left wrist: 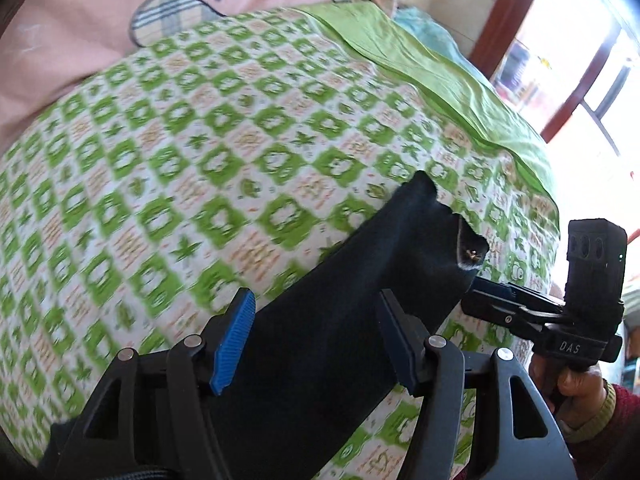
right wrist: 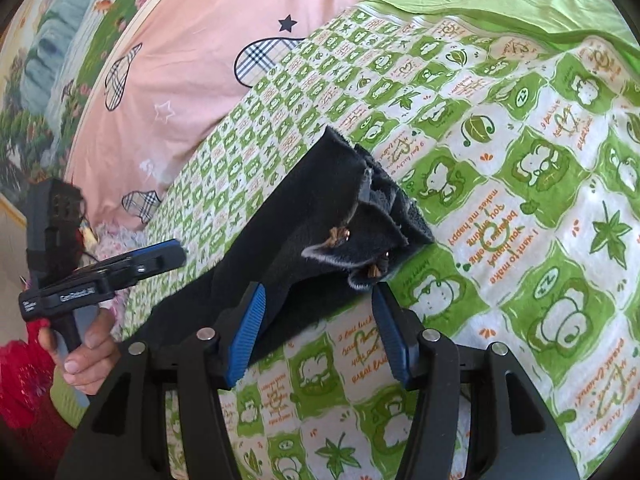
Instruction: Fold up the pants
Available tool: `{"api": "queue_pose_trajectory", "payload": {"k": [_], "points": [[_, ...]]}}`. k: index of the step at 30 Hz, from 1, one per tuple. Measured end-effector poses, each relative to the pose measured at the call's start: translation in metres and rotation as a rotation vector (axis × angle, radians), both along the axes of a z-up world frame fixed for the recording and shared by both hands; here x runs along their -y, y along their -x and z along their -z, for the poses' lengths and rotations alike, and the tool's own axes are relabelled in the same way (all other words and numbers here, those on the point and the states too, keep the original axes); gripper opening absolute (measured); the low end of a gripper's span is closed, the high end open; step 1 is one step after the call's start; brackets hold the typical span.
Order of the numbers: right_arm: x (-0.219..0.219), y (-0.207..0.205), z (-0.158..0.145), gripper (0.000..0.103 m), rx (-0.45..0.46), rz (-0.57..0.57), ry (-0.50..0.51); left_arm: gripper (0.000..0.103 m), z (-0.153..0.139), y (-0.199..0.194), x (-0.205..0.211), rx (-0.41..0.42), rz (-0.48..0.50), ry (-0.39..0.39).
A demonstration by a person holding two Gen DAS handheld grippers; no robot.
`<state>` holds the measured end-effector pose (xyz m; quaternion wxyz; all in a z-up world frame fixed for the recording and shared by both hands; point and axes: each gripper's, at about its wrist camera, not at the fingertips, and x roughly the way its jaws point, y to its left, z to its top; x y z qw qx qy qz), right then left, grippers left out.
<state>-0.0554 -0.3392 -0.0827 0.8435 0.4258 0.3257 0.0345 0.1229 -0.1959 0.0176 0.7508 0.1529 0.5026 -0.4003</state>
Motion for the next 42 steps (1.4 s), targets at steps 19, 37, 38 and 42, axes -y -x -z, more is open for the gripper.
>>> {"api": "queue_pose_trajectory", "payload": {"k": [19, 37, 38, 42], "points": [[0.017, 0.010, 0.016, 0.011, 0.055, 0.072, -0.010, 0.049, 0.059, -0.014, 0.113, -0.124, 0.216, -0.092], [-0.009, 0.009, -0.047, 0.011, 0.294, -0.096, -0.015, 0.009, -0.029, 0.015, 0.044, 0.013, 0.178, 0.106], [-0.015, 0.006, -0.055, 0.011, 0.318, -0.126, -0.016, 0.009, -0.034, 0.016, 0.036, 0.020, 0.167, 0.115], [-0.038, -0.005, -0.078, 0.011, 0.372, -0.220, -0.003, 0.009, -0.053, 0.018, -0.005, 0.038, 0.110, 0.153]]}}
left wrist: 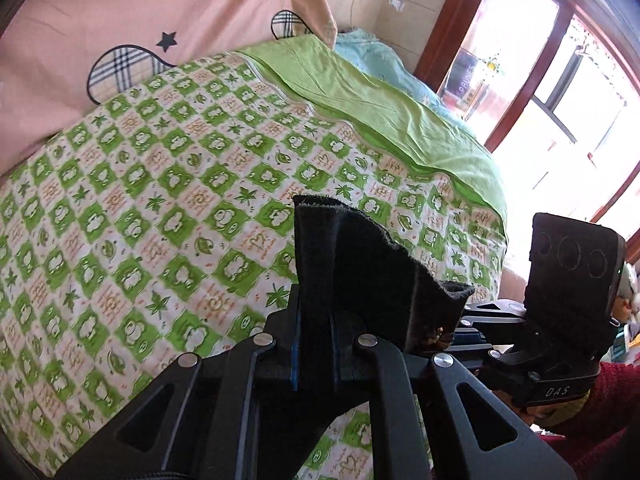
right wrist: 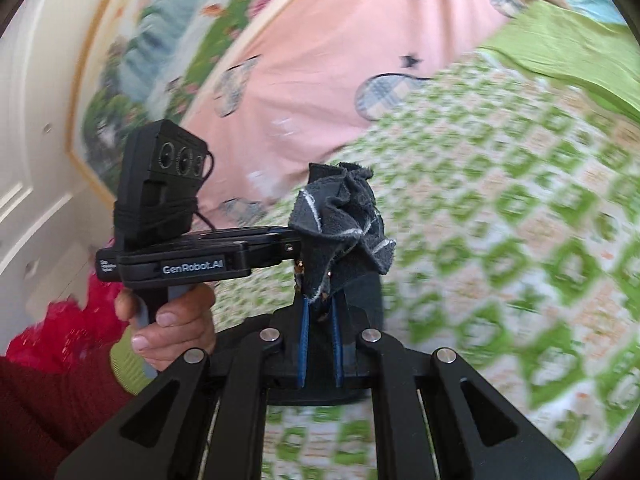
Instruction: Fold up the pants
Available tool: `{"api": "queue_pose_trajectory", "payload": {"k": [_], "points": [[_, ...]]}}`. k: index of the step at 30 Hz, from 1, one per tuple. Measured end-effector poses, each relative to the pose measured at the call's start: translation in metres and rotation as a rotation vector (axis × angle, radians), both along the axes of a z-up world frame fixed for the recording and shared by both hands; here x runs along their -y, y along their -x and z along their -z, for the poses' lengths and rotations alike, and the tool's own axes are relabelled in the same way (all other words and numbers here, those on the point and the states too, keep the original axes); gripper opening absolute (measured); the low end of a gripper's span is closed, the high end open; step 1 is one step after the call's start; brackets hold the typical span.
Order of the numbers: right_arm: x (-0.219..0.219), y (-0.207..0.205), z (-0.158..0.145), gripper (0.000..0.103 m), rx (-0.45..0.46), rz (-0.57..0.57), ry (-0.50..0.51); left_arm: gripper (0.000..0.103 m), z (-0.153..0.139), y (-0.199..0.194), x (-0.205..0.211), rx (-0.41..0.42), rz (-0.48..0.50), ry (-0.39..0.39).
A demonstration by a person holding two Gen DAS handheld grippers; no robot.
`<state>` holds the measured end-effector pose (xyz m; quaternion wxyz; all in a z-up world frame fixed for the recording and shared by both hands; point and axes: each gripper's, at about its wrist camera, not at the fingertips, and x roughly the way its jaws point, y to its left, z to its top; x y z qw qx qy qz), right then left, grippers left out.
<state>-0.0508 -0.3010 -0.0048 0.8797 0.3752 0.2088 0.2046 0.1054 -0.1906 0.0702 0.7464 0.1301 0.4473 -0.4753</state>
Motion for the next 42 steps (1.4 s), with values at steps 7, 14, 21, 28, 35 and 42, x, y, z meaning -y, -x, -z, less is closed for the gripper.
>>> {"api": "queue_pose_trajectory", "payload": {"k": [7, 14, 21, 28, 35, 42], "points": [[-0.050, -0.025, -0.017, 0.011, 0.027, -0.138, 0.026, 0.009, -0.009, 0.002, -0.059, 0.007, -0.098, 0.028], [-0.086, -0.042, -0.009, 0.011, -0.003, -0.231, 0.027, 0.009, 0.009, 0.003, -0.106, -0.012, -0.191, 0.027], [-0.121, -0.060, 0.014, 0.011, -0.064, -0.302, 0.045, 0.009, 0.044, -0.002, -0.146, -0.081, -0.303, 0.045], [-0.147, -0.073, 0.029, 0.011, -0.113, -0.344, 0.082, 0.008, 0.072, -0.003, -0.173, -0.109, -0.376, 0.024], [-0.169, -0.081, 0.036, 0.015, -0.153, -0.374, 0.149, 0.007, 0.092, 0.003, -0.204, -0.153, -0.483, 0.032], [-0.186, -0.081, 0.037, 0.034, -0.173, -0.421, 0.191, 0.008, 0.097, 0.025, -0.239, -0.181, -0.629, 0.036]]}}
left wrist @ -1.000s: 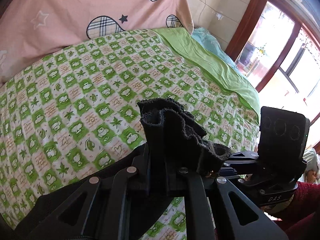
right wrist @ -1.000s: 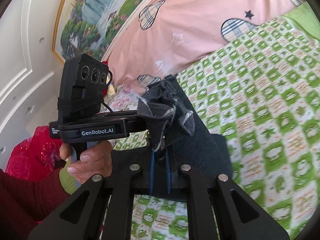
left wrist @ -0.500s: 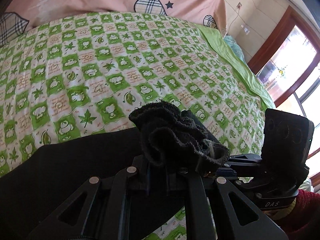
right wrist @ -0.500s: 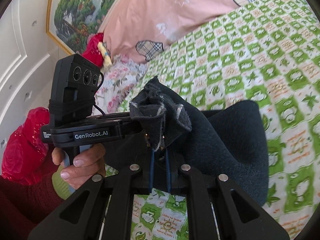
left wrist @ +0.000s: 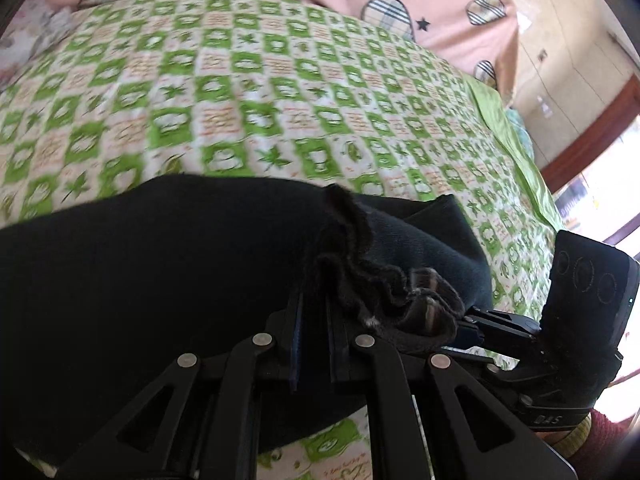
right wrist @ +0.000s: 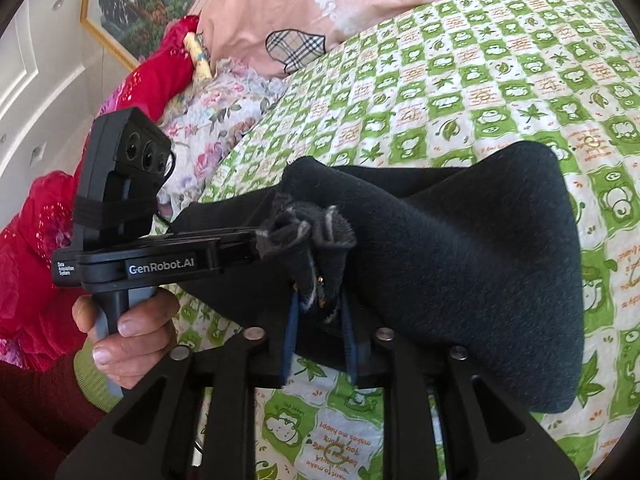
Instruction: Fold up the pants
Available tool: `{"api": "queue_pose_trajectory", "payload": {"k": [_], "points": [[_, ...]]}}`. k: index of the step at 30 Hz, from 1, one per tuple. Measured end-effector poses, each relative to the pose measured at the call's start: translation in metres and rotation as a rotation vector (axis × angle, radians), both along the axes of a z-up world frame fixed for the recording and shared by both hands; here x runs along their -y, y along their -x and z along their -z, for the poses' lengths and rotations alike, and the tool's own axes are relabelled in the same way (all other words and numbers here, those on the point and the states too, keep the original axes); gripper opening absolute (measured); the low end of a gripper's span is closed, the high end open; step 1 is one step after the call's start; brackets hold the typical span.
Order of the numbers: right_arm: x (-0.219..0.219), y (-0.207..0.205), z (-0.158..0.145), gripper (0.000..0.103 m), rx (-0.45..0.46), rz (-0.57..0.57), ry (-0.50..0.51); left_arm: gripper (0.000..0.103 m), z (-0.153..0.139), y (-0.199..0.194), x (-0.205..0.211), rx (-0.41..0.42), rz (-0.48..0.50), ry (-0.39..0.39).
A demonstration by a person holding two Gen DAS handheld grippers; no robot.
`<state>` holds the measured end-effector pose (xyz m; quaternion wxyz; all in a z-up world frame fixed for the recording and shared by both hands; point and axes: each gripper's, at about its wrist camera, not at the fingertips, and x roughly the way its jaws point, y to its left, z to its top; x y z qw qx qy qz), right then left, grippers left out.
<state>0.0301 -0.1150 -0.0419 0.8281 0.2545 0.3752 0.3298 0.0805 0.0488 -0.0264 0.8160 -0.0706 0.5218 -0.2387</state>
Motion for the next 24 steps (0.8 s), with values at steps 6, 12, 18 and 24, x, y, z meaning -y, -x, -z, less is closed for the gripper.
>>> {"api": "queue_pose_trajectory", "payload": {"k": [6, 12, 18, 24], "points": [[-0.020, 0.007, -0.015, 0.045, 0.034, -0.071, 0.029, 0.012, -0.008, 0.021, -0.047, -0.008, -0.156, 0.032], [-0.036, 0.003, -0.036, 0.045, 0.075, -0.118, 0.024, 0.022, -0.017, 0.042, -0.097, -0.006, -0.307, 0.055], [-0.055, -0.005, -0.054, 0.045, 0.112, -0.162, 0.034, 0.031, -0.021, 0.062, -0.139, -0.011, -0.417, 0.078], [-0.076, -0.015, -0.065, 0.045, 0.134, -0.207, 0.056, 0.045, -0.023, 0.079, -0.169, 0.000, -0.538, 0.056]]}}
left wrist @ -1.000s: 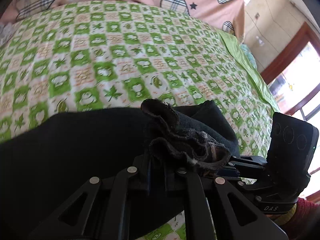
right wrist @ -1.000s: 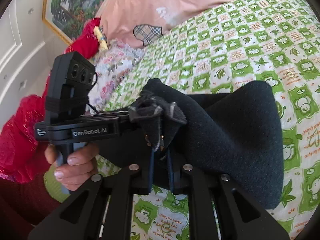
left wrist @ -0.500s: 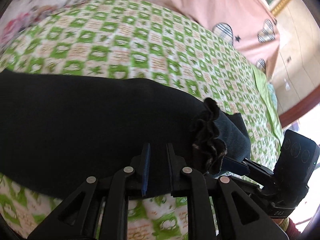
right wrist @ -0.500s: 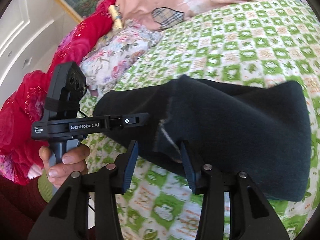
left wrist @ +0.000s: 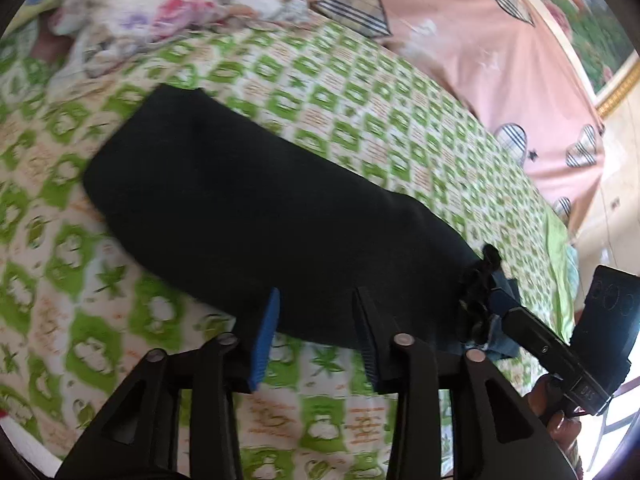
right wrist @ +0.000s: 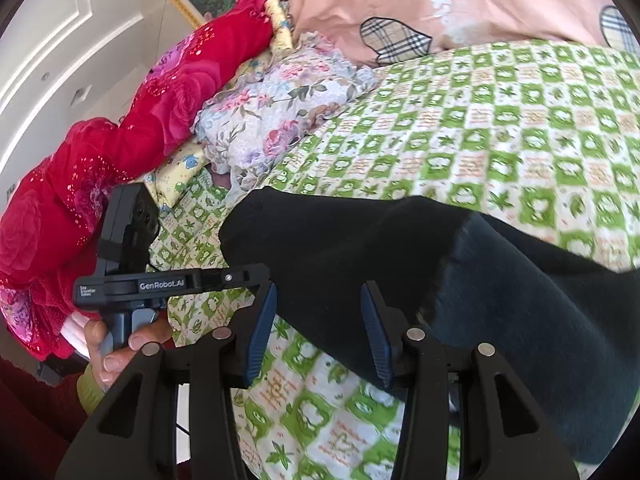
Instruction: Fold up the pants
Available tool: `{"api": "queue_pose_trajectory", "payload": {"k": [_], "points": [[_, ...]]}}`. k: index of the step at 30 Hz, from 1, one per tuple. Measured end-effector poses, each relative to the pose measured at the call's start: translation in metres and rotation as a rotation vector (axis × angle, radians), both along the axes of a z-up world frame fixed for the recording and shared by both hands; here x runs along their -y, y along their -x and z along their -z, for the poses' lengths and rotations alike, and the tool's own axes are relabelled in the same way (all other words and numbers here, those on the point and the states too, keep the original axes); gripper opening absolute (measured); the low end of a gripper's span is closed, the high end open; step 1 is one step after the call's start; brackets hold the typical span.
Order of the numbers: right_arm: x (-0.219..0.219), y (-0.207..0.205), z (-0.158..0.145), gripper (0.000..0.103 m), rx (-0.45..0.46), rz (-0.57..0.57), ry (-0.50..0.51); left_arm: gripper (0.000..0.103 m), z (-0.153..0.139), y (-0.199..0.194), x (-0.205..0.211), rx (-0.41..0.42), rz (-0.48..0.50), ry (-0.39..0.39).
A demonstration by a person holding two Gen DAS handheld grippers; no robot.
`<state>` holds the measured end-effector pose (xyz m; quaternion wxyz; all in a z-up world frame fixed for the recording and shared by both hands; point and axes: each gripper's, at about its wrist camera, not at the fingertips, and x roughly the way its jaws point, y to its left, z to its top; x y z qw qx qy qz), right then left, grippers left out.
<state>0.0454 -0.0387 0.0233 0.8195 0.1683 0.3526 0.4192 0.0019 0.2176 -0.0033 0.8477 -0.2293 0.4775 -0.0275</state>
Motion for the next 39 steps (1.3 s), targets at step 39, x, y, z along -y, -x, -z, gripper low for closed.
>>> {"api": "queue_pose_trajectory", "payload": {"k": [39], "points": [[-0.228, -0.138, -0.008, 0.050, 0.067, -0.484, 0.315, 0.052, 0.040, -0.008, -0.104, -0.080, -0.297, 0.105]]}}
